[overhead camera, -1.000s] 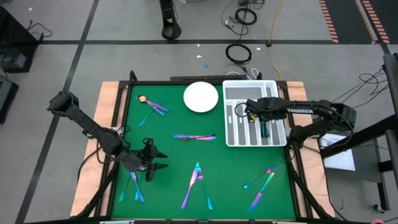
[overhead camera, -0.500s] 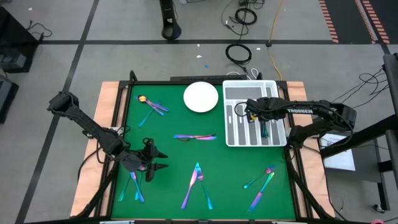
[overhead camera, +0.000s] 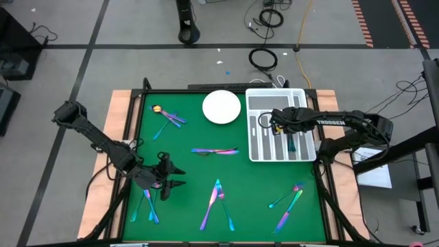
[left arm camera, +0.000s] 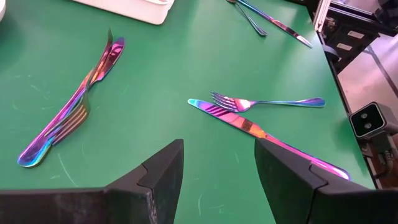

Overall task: Sort silverware
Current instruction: Put the iridescent spoon into the white silverware tray

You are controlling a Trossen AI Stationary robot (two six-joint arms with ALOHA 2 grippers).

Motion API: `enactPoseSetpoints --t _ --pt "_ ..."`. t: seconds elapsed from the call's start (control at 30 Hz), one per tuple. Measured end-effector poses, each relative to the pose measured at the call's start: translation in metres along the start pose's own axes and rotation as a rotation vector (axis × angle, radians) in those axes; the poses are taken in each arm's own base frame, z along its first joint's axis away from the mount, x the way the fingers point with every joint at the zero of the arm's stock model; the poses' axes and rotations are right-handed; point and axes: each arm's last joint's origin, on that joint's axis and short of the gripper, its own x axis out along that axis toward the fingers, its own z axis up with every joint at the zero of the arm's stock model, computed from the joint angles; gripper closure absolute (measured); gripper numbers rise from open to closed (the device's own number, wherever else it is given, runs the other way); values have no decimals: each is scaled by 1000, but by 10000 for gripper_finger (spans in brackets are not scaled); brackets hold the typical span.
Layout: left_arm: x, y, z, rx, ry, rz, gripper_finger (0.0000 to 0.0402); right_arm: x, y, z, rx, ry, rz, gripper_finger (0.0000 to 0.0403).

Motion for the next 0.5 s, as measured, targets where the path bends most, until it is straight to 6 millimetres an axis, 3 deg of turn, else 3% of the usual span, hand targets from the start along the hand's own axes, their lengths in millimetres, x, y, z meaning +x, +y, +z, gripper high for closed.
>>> enactPoseSetpoints --t 0.5 --pt "0 0 0 2 0 0 203 0 0 0 -29 1 -2 344"
